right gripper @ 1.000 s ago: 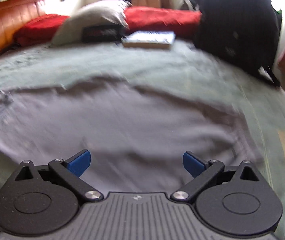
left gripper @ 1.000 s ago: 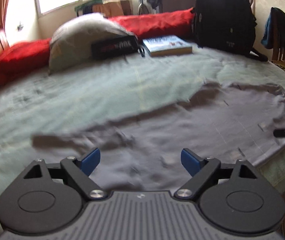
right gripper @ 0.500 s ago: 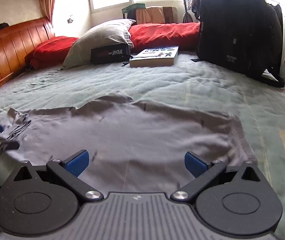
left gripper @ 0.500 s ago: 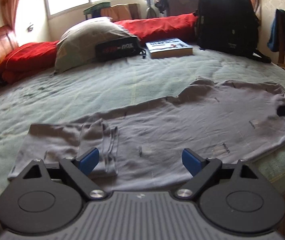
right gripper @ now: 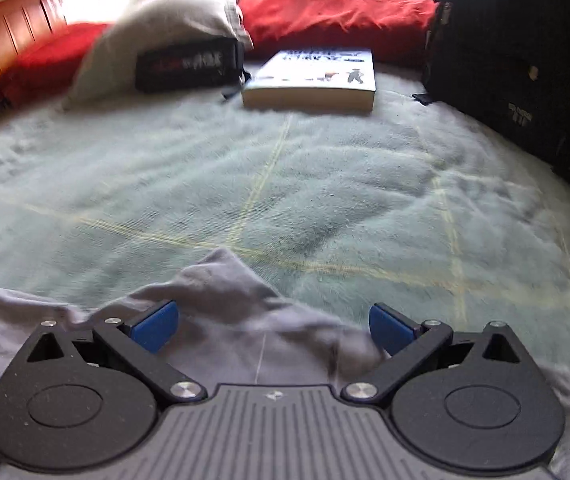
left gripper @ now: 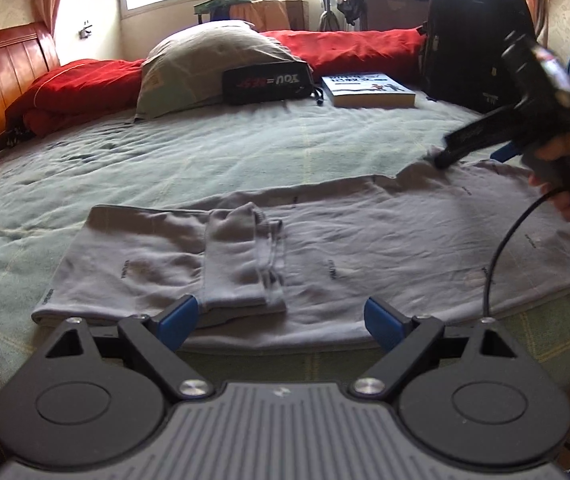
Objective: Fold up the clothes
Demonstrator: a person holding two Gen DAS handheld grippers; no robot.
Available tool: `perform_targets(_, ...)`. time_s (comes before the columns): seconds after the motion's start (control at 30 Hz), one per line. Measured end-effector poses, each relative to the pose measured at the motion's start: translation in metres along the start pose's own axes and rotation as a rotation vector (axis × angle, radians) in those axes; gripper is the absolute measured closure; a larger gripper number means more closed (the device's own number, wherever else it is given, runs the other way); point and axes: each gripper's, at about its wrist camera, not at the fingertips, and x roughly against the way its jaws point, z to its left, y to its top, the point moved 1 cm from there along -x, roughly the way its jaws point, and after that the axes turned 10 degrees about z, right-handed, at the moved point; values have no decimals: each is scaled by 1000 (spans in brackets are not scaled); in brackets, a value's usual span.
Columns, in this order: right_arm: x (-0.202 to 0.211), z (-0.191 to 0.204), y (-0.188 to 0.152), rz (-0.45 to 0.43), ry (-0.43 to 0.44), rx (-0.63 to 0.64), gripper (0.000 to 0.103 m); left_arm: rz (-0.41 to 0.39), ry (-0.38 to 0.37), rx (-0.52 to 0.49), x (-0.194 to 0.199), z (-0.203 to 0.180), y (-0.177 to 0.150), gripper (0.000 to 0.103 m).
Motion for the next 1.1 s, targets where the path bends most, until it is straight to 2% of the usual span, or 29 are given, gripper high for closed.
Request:
perform_targets(0.13, -13, -3, 6, -18, -1, -17, 0, 0, -2, 15, -1, 6, -3, 13)
perform_targets(0.3, 21, -5, 0, -38, 4, 23, 0, -4, -14, 18, 0, 7, -5, 13)
perform_targets(0.5, 75, -20, -58, -58, 103, 101, 0, -16, -37, -2, 4, -2, -6, 13)
perform_targets(0.6, 87, -30, -100, -55, 95, 128, 0, -21, -40, -24, 5, -11, -6, 13)
perform_targets(0.73, 84, -44, -150, -20, 65, 103, 0, -32, -50, -53, 10, -27, -5, 13)
perform_targets(0.8, 90, -49, -169, -48, 71, 96, 0, -37, -49, -79, 14, -36, -6, 13)
perform_targets(0.9, 106, -59, -182, -56, 130, 59, 0, -45, -35, -114, 20, -48, -6, 13)
perform_targets(1.07, 132, -84, -187, -156, 235, -43, 0, -63, -29, -129, 26, -58, -4, 12)
perform_targets(1.1, 131, -84, -184, -163, 227, -51, 0, -61, -25, -129, 25, -59, -3, 12)
